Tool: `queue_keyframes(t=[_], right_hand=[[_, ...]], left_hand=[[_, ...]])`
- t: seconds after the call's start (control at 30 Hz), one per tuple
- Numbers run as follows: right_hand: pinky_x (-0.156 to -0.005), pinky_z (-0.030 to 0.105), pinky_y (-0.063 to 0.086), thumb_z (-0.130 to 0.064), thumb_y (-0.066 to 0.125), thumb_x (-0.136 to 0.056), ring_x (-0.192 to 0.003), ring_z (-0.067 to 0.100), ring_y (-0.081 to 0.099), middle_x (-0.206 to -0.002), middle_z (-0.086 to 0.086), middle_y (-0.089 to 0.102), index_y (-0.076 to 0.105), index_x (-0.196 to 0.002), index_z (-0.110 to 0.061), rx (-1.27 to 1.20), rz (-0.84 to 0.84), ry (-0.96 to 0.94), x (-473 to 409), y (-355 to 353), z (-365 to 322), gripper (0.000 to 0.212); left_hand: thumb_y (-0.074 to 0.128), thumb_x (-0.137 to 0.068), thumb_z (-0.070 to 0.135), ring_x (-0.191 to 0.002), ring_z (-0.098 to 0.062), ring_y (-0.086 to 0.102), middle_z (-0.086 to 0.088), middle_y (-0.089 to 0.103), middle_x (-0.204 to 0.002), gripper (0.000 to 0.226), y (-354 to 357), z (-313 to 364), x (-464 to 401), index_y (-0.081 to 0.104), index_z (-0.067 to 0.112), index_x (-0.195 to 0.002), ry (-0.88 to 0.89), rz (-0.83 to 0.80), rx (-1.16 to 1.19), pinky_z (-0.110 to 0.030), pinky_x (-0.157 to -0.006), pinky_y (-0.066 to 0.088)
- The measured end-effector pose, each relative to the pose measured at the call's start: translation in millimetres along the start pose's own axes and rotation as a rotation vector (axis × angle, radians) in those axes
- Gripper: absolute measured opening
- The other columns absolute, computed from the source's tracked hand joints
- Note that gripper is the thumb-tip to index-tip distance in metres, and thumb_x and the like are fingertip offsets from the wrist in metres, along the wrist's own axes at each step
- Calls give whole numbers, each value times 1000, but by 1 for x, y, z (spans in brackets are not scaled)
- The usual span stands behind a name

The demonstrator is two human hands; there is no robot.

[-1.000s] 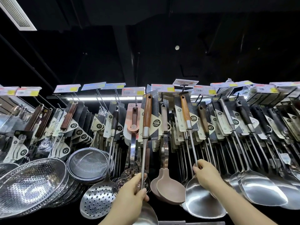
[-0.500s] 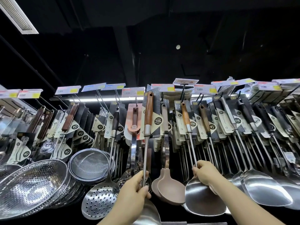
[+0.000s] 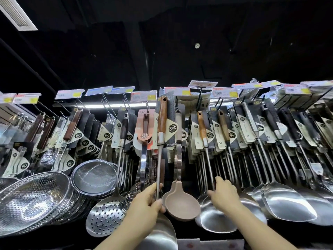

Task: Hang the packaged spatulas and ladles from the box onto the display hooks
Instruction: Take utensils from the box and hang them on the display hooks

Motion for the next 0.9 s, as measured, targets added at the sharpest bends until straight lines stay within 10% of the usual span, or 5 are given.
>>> queue_keyframes(t=[0.27,0.43,0.6,0.73,0.9], right_hand=[[-84,17,46,-40,56,-89,-92,2,60,-93,-11,63,54,-95,-38,-533,-235,-338,68,-16,-44,6],[-84,16,47,-61,71,-52,-90,-4,58,-101,-15,58,47,-111,-46,-512,-345,-319,72,-11,-16,66],[-92,36,53,-29,77,-62,-98,4,66,-104,-13,71,55,-109,-32,-535,-324,-327,59,-11,1,51],[-56,13,53,-8,71,-75,-64,-8,65,-72,-21,71,54,-107,-29,-565,-320,-274,47,-15,20,42],[-77,33,57,-29,70,-60,-84,12,68,-94,-1,71,53,-110,-31,-465,-315,-221,35,-13,37,53]], left_hand=[[46,-92,4,-68,-18,62,-7,63,-71,39,37,32,-9,53,43,-89,18,-80,132,-33,-74,57],[45,-93,6,-69,-14,59,-1,61,-67,39,65,56,-31,50,31,-121,86,-84,114,-26,-73,51],[45,-92,7,-63,-10,50,0,59,-68,39,95,70,-48,49,37,-118,98,-97,131,-23,-63,43],[42,-91,4,-69,-14,52,-3,57,-69,40,119,71,-59,49,41,-80,82,-110,120,-29,-72,47],[43,-92,5,-55,-1,48,-4,58,-83,43,144,65,-72,48,23,-130,94,-84,84,-7,-49,37]])
Point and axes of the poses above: each hand's wrist, its own x-axis away from the middle knuckle, its own y-axis out of the palm, z = x × y, the point moved 9 cm from there along -x, towards the middle knuckle
